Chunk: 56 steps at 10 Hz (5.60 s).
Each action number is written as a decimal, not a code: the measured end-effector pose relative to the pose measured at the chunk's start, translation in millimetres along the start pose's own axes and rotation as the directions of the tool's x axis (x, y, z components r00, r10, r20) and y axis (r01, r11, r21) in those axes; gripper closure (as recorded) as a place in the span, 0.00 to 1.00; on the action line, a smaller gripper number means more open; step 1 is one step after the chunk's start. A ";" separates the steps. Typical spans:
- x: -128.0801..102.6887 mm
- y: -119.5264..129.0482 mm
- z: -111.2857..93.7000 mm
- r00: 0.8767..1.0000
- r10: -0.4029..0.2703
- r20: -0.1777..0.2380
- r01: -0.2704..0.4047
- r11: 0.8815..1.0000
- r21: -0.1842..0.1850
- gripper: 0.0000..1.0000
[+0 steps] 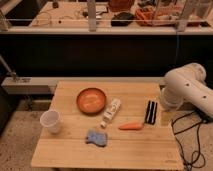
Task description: Place the ceramic cup in the ceramic bowl
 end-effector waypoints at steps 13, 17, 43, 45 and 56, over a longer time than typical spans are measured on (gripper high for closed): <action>-136.3 -11.0 -14.2 0.955 -0.297 -0.018 0.297 0.953 0.057 0.20; -190.0 -11.3 -18.5 0.917 -0.398 -0.021 0.399 0.914 0.078 0.20; -388.0 -15.1 -16.8 0.635 -0.773 -0.010 0.762 0.624 0.172 0.20; -402.3 -14.7 -17.5 0.611 -0.792 0.000 0.780 0.601 0.174 0.20; -441.2 -20.6 -9.0 0.474 -0.879 0.056 0.863 0.476 0.172 0.20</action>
